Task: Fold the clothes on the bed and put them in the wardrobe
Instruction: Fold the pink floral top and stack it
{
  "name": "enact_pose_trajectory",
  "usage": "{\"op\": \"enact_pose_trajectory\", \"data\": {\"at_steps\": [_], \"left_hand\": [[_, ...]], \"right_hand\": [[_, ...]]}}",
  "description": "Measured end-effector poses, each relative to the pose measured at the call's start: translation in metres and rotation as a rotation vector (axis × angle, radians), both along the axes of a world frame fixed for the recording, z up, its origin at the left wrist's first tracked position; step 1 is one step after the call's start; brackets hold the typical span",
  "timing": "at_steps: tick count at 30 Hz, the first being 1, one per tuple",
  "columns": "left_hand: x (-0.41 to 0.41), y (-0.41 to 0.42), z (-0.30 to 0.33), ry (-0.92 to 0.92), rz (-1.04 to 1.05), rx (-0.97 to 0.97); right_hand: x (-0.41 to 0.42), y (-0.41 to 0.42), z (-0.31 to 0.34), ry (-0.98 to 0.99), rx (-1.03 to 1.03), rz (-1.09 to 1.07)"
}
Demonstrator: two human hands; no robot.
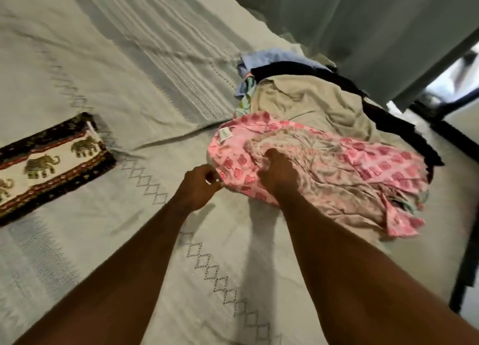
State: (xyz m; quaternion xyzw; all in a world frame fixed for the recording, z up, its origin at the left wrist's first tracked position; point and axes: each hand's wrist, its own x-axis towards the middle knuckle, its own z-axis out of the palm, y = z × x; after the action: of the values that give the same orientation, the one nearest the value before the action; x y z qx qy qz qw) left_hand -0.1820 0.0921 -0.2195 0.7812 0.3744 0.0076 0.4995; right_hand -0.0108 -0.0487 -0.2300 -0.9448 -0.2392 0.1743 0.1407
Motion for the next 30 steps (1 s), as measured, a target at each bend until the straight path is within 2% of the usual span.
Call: {"op": "enact_pose_trajectory", "data": {"at_steps": [1,3,6,10,13,15,17,20,24,26,30], "left_hand": [[0.006,-0.008,-0.002,0.005,-0.027,0.004],[0.017,-0.023,-0.005,0.014,-0.060,-0.004],[0.028,-0.042,-0.005,0.030,-0.106,-0.018],[0.038,-0.059,0.000,0.022,-0.121,-0.033],[0.041,-0.072,-0.002,0.011,-0.102,-0.087],[0.044,-0.087,0.001,0.008,-0.032,-0.214],[0.047,-0.111,0.010,0.018,0.092,-0.432],[0.050,-0.147,0.029,-0.028,0.217,-0.682],[0.070,-0.176,0.057,-0.126,0.301,-0.891],[0.082,-0.179,0.057,-0.104,0.282,-0.872],[0.109,-0.201,0.039,0.009,0.186,-0.674]], "right_hand": [[0.004,-0.007,0.000,0.049,-0.015,0.030],[0.010,-0.018,-0.002,-0.009,-0.044,0.088],[0.018,-0.024,-0.003,-0.107,0.059,-0.052],[0.034,-0.036,0.002,-0.004,-0.041,-0.070],[0.033,-0.049,0.013,0.009,0.044,-0.079],[0.026,-0.071,0.017,-0.012,0.186,-0.097],[0.009,-0.104,0.022,-0.018,0.332,-0.071],[-0.017,-0.150,0.033,0.080,0.568,0.007],[-0.035,-0.196,0.049,0.148,0.704,-0.017],[-0.039,-0.212,0.055,0.202,0.707,-0.005],[-0.044,-0.247,0.054,0.252,0.620,-0.001]]}}
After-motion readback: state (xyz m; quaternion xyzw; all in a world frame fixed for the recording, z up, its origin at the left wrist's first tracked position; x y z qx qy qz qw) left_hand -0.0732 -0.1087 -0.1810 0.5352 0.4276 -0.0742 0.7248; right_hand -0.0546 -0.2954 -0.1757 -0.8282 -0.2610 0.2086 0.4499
